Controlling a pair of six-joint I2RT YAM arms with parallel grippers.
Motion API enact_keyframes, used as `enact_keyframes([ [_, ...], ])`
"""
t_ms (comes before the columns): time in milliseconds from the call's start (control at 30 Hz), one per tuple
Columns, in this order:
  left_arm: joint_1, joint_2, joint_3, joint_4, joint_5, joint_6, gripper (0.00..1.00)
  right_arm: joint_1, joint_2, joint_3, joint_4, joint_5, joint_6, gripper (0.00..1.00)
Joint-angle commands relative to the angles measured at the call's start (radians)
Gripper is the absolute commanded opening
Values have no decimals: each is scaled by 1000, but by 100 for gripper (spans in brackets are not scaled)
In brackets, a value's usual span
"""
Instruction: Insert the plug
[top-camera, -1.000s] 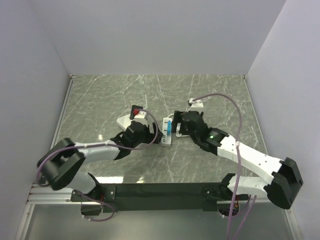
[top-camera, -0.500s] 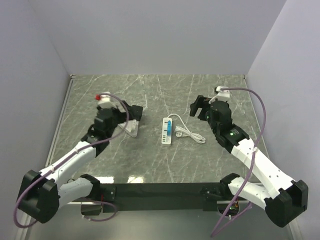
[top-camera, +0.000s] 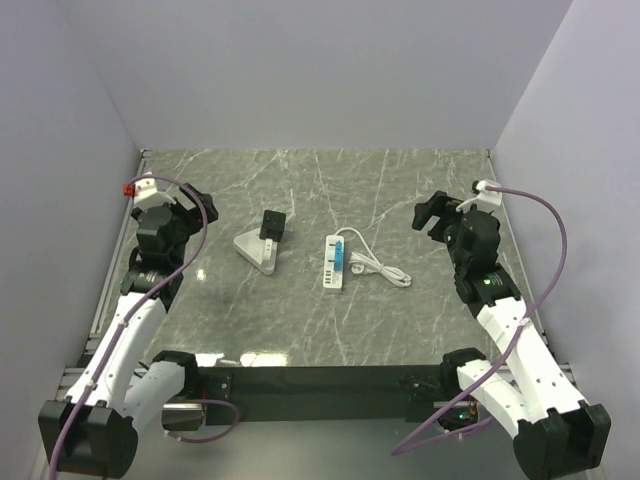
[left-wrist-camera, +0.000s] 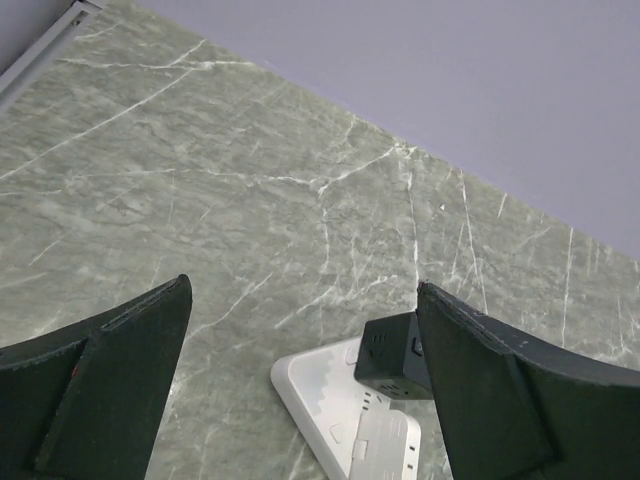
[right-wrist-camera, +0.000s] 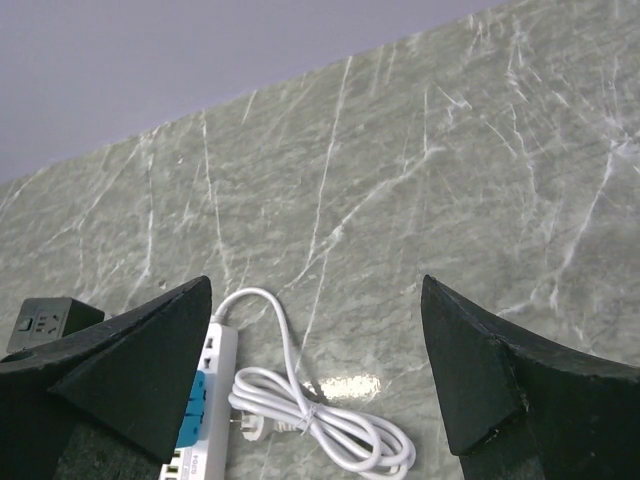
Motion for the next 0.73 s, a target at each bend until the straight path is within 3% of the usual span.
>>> enact_keyframes([
  [0, 5, -44, 41, -59, -13, 19, 99, -17, -21, -7, 45, -38, -13, 91],
  [700, 3, -116, 32, -66, -59, 19, 100, -35, -100, -44, 33, -32, -30, 91],
])
